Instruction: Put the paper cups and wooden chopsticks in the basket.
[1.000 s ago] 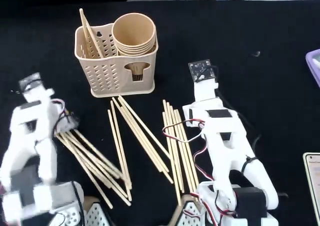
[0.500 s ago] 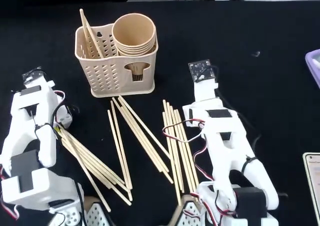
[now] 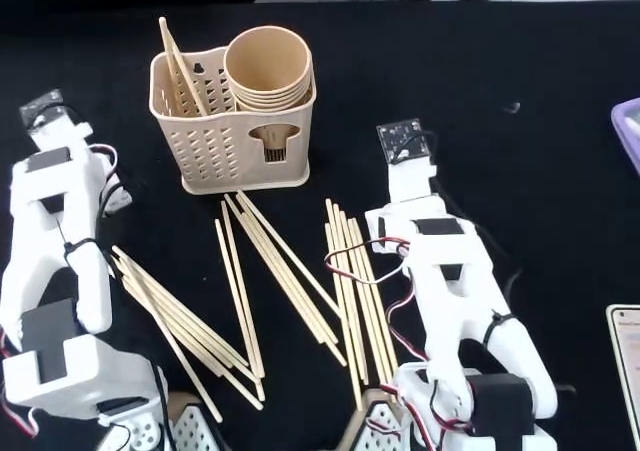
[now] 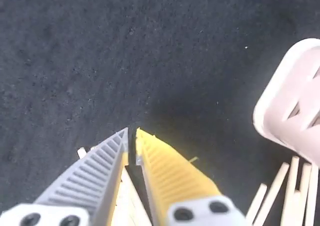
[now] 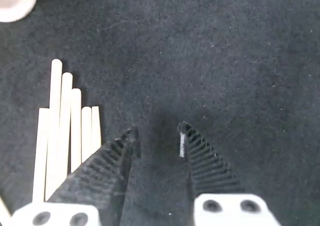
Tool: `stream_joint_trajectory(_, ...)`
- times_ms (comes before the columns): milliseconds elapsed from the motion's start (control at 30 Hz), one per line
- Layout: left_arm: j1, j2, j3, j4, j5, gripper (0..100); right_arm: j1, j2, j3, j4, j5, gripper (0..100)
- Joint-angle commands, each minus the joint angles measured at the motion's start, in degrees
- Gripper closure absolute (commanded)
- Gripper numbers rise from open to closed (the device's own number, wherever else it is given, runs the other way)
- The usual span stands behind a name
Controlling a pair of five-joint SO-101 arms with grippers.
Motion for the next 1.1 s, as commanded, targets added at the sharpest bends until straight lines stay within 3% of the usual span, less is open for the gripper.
stream_joint_trajectory(0,0.0,-0.8,-7.0,10.3,-0.5,87,1.1,0.2,-3.0,-1.0,-0.2,86.8)
stream_joint_trajectory(100,0.0,-0.8,-7.7,16.7,-5.9,77,1.1,0.0,-3.0,-0.8,-0.2,86.8)
stream_joint_trajectory(300,0.1,-4.7,3.9,17.1,-13.8,78,1.1,0.0,-3.0,-0.8,-0.2,86.8)
stream_joint_trajectory(433,0.0,-14.7,19.1,10.5,-14.9,78,1.1,0.0,-3.0,-0.8,-0.2,86.8)
stream_joint_trajectory(567,0.0,-23.2,31.3,2.2,-11.5,73,1.1,0.2,-3.0,-0.9,-0.2,86.8)
stream_joint_trajectory(733,0.0,-24.0,38.8,-6.7,-9.3,73,1.1,0.2,-3.0,-0.9,-0.2,86.8)
stream_joint_trajectory(933,0.0,-15.4,33.2,-4.3,-9.4,75,1.1,0.2,-3.0,-0.8,-0.2,86.8)
stream_joint_trajectory(1067,0.0,-9.3,26.7,-2.7,-9.3,88,1.1,0.2,-3.0,-0.8,-0.2,86.8)
